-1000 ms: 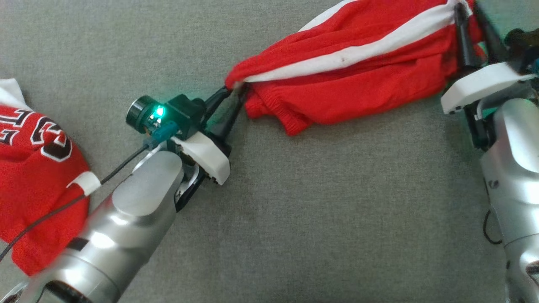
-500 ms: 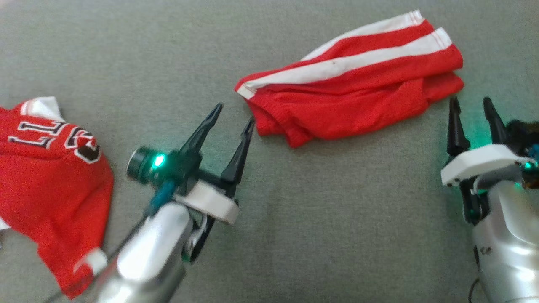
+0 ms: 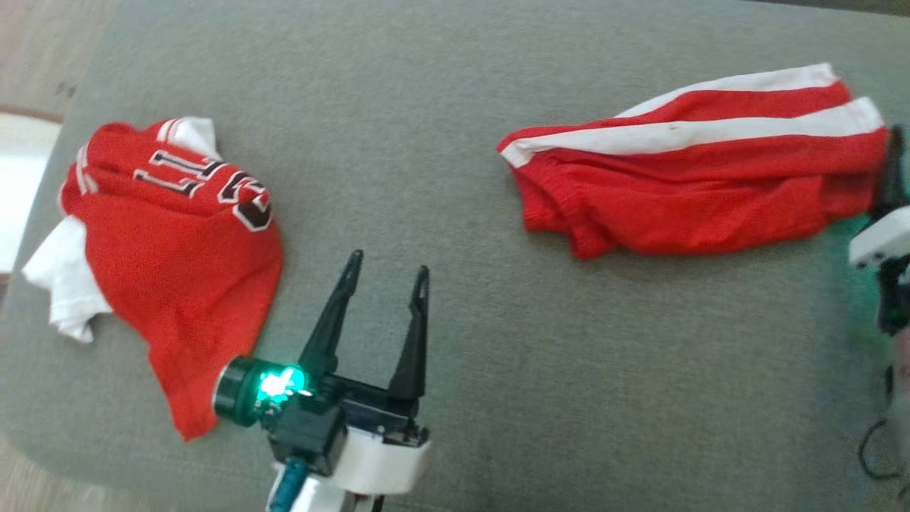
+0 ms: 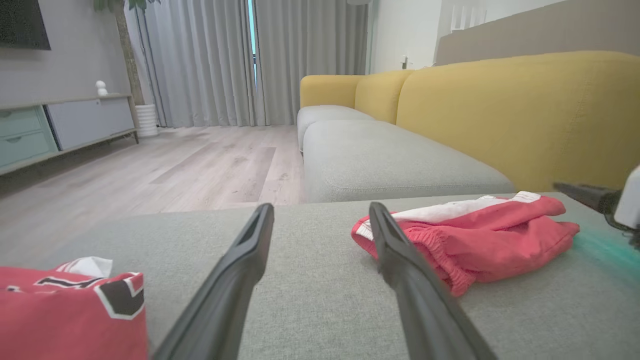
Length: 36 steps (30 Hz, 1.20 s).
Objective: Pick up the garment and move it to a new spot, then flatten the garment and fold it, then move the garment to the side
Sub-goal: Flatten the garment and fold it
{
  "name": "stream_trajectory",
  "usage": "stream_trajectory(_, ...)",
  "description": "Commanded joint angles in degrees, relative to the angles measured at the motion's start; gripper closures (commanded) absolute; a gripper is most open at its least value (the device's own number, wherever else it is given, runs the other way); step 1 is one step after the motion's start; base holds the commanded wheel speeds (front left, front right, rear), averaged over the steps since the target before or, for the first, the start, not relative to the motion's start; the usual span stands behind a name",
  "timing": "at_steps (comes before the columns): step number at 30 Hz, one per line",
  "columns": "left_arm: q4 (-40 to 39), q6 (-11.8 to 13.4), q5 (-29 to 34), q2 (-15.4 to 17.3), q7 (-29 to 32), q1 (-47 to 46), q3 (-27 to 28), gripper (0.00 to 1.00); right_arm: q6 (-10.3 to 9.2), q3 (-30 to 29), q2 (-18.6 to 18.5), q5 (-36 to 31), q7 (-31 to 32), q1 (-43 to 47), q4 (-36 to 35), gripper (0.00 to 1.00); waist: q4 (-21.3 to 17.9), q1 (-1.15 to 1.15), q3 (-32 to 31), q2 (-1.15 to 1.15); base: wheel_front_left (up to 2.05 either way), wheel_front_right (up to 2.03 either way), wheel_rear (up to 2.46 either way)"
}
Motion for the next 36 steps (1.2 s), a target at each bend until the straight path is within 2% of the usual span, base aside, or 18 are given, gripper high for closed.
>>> stream_trajectory(1,-1.9,0.0,1.0,-0.3,-0.3,-0.9,1.2,0.00,-0.05,0.1,-0.6,-1.2,0.5,-1.7,-0.1,0.00,1.3,0.00,1.3,0.00,0.00,0.00,0.00)
stream_trajectory(6,-1.0,-0.7,2.2,-1.0,-0.3,-0.8,1.5,0.00,-0.05,-4.1,-1.2,-6.6,3.8,-4.5,6.0,0.00,2.5,0.00,2.6,0.00,0.00,0.00,0.00)
stream_trajectory(11,0.2,-0.6,2.3,-1.4,-0.3,0.1,2.8,0.00,-0.05,-6.2,2.0,-8.6,5.9,-5.0,10.4,0.00,2.4,0.00,2.9,0.00,0.00,0.00,0.00)
stream_trajectory(12,0.4,-0.7,2.4,-1.4,-0.3,0.2,2.9,0.00,-0.05,-6.3,2.7,-8.4,5.9,-4.9,11.1,0.21,2.3,0.00,2.9,0.00,0.00,0.00,0.00)
stream_trajectory(13,0.4,-0.7,2.4,-1.4,-0.3,0.2,2.9,0.00,-0.05,-6.3,2.7,-8.4,5.9,-4.9,11.1,0.21,2.3,0.00,2.9,0.00,0.00,0.00,0.00)
stream_trajectory(14,0.6,-0.8,2.6,-1.5,-0.3,0.2,3.0,0.00,-0.05,-6.3,3.3,-8.0,5.8,-4.8,11.8,0.55,2.2,0.00,2.7,0.00,0.00,0.00,0.00)
stream_trajectory(15,0.8,-0.9,2.7,-1.5,-0.3,0.3,3.0,0.00,-0.05,-6.2,3.8,-7.6,5.6,-4.7,12.4,1.00,2.0,0.00,2.6,0.00,0.00,0.00,0.00)
stream_trajectory(23,2.0,-1.9,4.2,-1.3,-0.3,0.2,4.4,0.00,-0.05,-7.9,4.2,-6.9,-0.1,-4.3,12.8,1.00,-2.0,0.00,0.6,0.00,0.00,0.00,0.00)
stream_trajectory(32,3.3,-2.9,4.6,-1.1,-0.3,0.7,5.5,0.00,-0.05,-11.6,3.0,-8.0,-1.3,-1.6,9.9,1.00,-9.4,0.00,-2.6,0.00,0.00,0.00,0.00)
stream_trajectory(36,3.6,-3.3,4.4,-1.4,-0.3,1.0,5.1,0.00,-0.05,-13.1,1.5,-8.4,-1.4,0.1,6.9,1.00,-10.7,0.00,-3.3,0.00,0.00,0.00,0.00)
